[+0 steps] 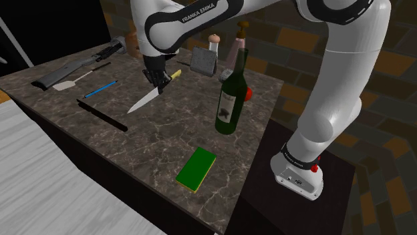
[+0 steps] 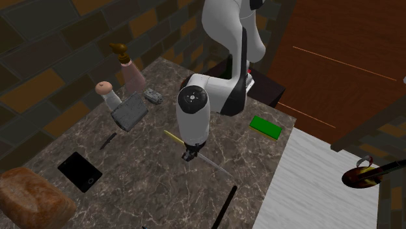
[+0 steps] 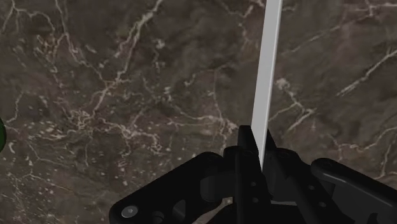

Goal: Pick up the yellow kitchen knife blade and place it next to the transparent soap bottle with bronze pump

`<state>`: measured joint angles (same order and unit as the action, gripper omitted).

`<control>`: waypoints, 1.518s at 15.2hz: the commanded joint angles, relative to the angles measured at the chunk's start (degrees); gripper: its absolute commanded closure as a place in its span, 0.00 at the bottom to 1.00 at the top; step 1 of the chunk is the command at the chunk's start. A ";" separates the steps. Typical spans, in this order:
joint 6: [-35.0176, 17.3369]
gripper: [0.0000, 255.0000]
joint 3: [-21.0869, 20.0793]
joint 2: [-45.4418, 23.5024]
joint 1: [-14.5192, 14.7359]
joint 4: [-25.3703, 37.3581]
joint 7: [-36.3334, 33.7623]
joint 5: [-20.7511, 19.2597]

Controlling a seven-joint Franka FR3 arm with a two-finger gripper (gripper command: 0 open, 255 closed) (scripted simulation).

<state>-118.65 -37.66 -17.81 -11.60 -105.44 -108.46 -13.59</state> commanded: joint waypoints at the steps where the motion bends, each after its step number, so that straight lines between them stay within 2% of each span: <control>1: 1.31 1.00 -0.27 0.71 -0.12 0.73 0.31 0.58; 23: 16.83 1.00 -1.58 4.58 -0.39 13.36 2.84 3.95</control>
<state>-102.80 -39.22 -13.00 -12.14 -93.22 -105.60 -9.54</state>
